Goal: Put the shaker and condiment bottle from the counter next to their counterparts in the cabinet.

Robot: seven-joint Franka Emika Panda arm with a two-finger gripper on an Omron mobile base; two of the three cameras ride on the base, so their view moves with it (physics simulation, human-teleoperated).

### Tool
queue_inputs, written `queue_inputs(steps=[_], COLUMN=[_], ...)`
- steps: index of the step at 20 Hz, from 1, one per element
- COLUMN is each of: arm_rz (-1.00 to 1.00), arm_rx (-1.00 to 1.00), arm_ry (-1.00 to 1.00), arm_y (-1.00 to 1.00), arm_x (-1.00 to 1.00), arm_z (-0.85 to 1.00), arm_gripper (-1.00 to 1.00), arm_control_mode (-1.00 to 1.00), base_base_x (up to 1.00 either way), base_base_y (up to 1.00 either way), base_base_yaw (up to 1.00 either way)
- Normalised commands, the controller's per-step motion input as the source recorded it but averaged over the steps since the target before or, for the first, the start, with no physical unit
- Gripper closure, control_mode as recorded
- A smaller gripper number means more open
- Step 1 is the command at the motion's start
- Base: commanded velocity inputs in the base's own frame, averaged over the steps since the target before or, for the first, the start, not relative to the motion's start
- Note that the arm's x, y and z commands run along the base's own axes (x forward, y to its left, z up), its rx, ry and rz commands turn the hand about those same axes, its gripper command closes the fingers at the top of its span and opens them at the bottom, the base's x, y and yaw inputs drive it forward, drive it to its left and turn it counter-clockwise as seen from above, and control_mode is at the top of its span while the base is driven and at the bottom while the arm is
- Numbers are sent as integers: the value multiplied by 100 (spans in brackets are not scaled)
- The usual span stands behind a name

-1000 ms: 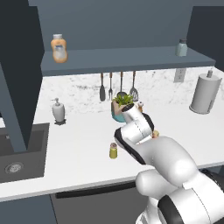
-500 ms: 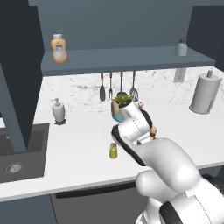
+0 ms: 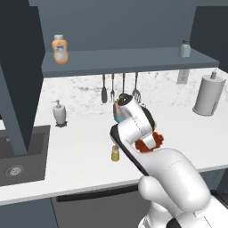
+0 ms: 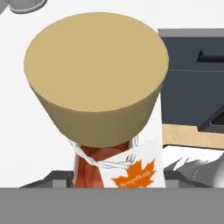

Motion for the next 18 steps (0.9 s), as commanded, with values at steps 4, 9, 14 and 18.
queue_inputs(steps=[4,9,14,18], arm_rz=[19,24,28,32], arm_rx=[0,0,0,0], arm_ry=[-8,-2,-4,-5], arm_y=[13,10,7,7], arm_x=[0,0,0,0], arm_z=[32,26,23,23], arm_gripper=[100,100,100,100], arm_control_mode=[-100,-100,-100,-100], base_base_x=[0,0,0,0], base_base_y=[0,0,0,0], base_base_yaw=[0,0,0,0])
